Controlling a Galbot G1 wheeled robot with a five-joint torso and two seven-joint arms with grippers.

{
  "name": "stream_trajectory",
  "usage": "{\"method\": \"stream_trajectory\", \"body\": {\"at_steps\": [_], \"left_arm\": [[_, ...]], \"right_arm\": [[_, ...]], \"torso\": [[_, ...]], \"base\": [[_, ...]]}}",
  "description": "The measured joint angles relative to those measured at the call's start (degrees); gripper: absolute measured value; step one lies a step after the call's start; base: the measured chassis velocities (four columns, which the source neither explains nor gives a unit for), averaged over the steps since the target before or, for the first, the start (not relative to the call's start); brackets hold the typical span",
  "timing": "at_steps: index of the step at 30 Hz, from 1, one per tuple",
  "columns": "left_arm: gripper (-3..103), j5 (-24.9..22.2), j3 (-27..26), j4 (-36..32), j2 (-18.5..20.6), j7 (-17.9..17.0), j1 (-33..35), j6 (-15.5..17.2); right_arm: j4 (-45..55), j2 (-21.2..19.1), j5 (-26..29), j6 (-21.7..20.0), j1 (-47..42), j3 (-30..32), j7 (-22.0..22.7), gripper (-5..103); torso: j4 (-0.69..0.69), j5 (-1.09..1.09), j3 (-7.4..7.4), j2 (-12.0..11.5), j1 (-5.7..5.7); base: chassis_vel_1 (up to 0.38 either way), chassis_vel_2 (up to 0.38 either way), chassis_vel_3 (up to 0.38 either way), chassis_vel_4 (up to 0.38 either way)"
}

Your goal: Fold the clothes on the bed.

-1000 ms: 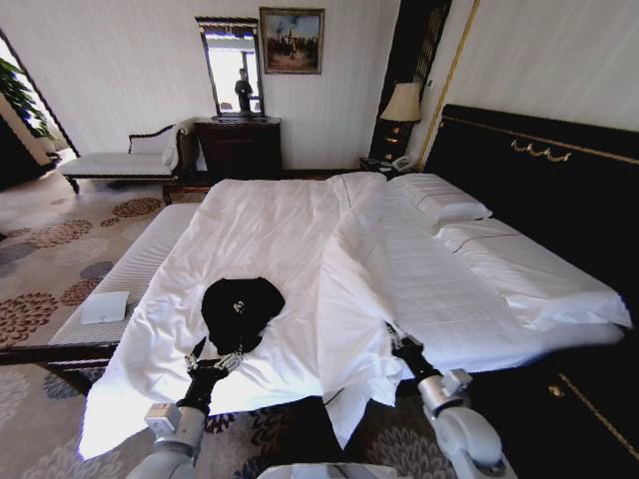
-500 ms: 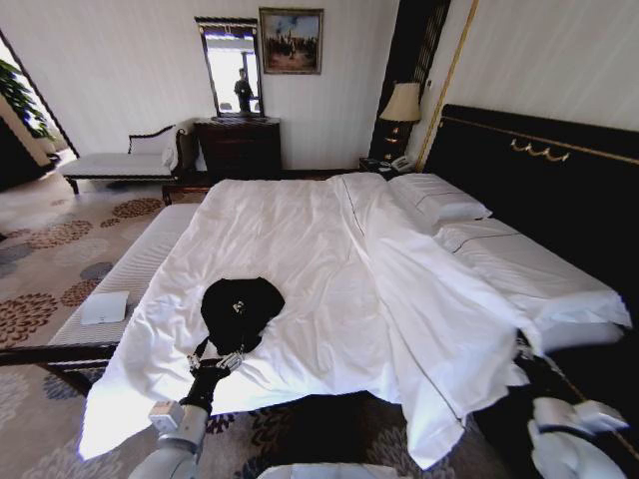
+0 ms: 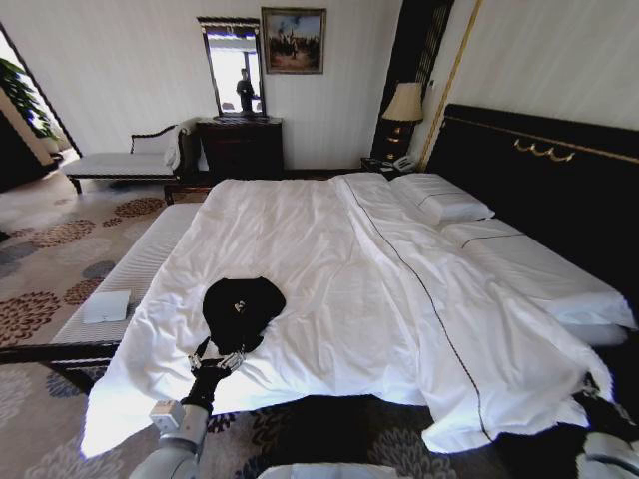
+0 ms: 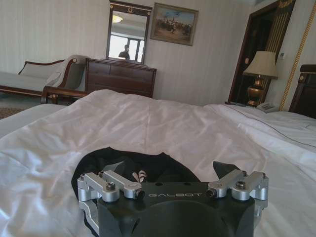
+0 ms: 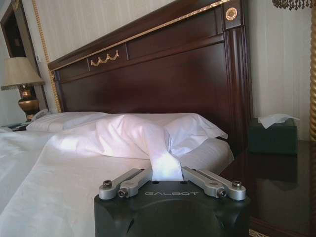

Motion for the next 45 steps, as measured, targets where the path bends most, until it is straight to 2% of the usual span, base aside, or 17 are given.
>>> {"method": "stream_trajectory", "body": {"at_steps": [10, 11, 12, 13, 15, 16, 19, 23, 25, 28, 30, 31, 32, 33, 35, 38, 45], "left_arm": [[100, -0.1, 0.3, -0.5, 0.1, 0.0, 0.1, 0.0], [100, -0.1, 0.3, -0.6, 0.1, -0.1, 0.1, 0.0], [100, -0.1, 0.3, -0.6, 0.2, -0.1, 0.1, 0.0], [100, -0.1, 0.3, -0.6, 0.2, -0.1, 0.1, 0.0], [100, 0.0, 0.3, -0.8, 0.3, -0.1, 0.2, 0.0], [100, 0.0, 0.3, -0.9, 0.3, -0.1, 0.2, 0.0], [100, 0.0, 0.3, -0.9, 0.3, -0.1, 0.2, 0.0], [100, 0.1, 0.3, -0.8, 0.2, 0.1, 0.3, 0.0], [100, 0.1, 0.3, -0.8, 0.2, 0.1, 0.3, 0.0], [100, 0.1, 0.1, -0.7, 0.1, 0.1, 0.3, 0.0], [100, 0.1, 0.0, -0.7, 0.0, 0.1, 0.2, -0.1], [100, 0.1, -0.1, -0.7, 0.0, 0.2, 0.3, -0.2], [100, 0.1, -0.2, -0.7, 0.0, 0.2, 0.3, -0.2], [100, 0.1, -0.2, -0.7, 0.0, 0.3, 0.4, -0.2], [100, 0.1, -0.2, -0.7, -0.1, 0.3, 0.5, -0.3], [100, 0.1, -0.3, -0.7, -0.2, 0.3, 0.7, -0.4], [100, 0.1, -0.5, -0.9, -0.3, 0.4, 1.2, -0.5]], "right_arm": [[-0.7, -0.5, 1.2, -0.6, 0.2, 0.4, 1.6, 0], [-0.8, -0.5, 1.2, -0.7, 0.1, 0.7, 2.0, 0], [-0.9, -0.5, 1.3, -0.7, 0.0, 0.9, 2.4, 5], [-0.9, -0.5, 1.3, -0.7, 0.0, 0.9, 2.4, 5], [-0.9, -0.4, 1.5, -0.7, -0.3, 1.0, 2.7, 15], [-0.9, -0.4, 1.5, -0.7, -0.5, 1.0, 2.7, 21], [-0.7, -0.3, 1.6, -0.7, -0.6, 1.0, 2.7, 27], [1.8, 0.2, 3.1, -1.2, -1.2, 1.0, 2.3, 48], [2.3, 0.3, 3.1, -1.2, -1.3, 1.0, 2.1, 48], [4.4, 0.7, 3.4, -1.3, -1.8, 0.6, 1.6, 65], [4.9, 0.9, 3.5, -1.4, -1.9, 0.5, 1.5, 65], [6.4, 1.4, 3.9, -1.7, -2.4, 0.1, 1.3, 76], [7.6, 1.7, 3.9, -2.0, -2.8, -0.2, 1.2, 76], [9.0, 2.2, 3.1, -2.1, -3.3, -0.6, 1.0, 86], [9.4, 2.4, 2.6, -2.1, -3.4, -0.7, 1.0, 86], [12.6, 4.2, -0.6, -1.0, -5.0, -2.7, 1.2, 99], [16.9, 7.7, -4.6, 1.3, -7.9, -6.7, 0.7, 100]], "torso": [[-0.03, -0.01, 0.00, 0.0, 0.00], [-0.07, -0.01, -0.01, 0.0, 0.00], [-0.17, -0.06, -0.01, 0.0, 0.00], [-0.17, -0.06, -0.01, 0.0, 0.00], [-0.18, -0.05, -0.01, 0.0, -0.01], [-0.16, -0.04, -0.01, 0.0, -0.01], [-0.09, -0.04, -0.01, 0.0, -0.01], [-0.07, -0.03, -0.01, 0.0, 0.00], [-0.06, -0.03, 0.00, 0.0, 0.00], [-0.06, -0.03, -0.01, 0.0, -0.01], [-0.06, -0.03, -0.01, 0.0, -0.01], [-0.06, -0.02, -0.01, 0.0, -0.01], [-0.06, -0.02, -0.01, 0.0, -0.01], [-0.05, -0.03, 0.00, 0.0, 0.00], [-0.05, -0.03, 0.00, 0.0, 0.00], [-0.05, -0.04, -0.01, 0.0, -0.01], [-0.06, -0.02, -0.01, 0.0, -0.01]], "base": [[0.000, 0.000, 0.000, 0.000], [0.000, 0.000, 0.000, 0.000], [0.000, 0.000, 0.000, 0.000], [0.000, 0.000, 0.000, 0.000], [0.000, 0.000, 0.000, 0.000], [0.000, 0.000, 0.000, 0.000], [0.000, 0.000, 0.000, 0.000], [0.000, 0.000, 0.000, 0.000], [0.000, 0.000, 0.000, 0.000], [0.000, 0.000, 0.000, 0.000], [0.000, 0.000, 0.000, 0.000], [0.000, 0.000, 0.000, 0.000], [0.000, 0.000, 0.000, 0.000], [0.000, 0.000, 0.000, 0.000], [0.000, 0.000, 0.000, 0.000], [0.000, 0.000, 0.000, 0.000], [0.000, 0.000, 0.000, 0.000]]}}
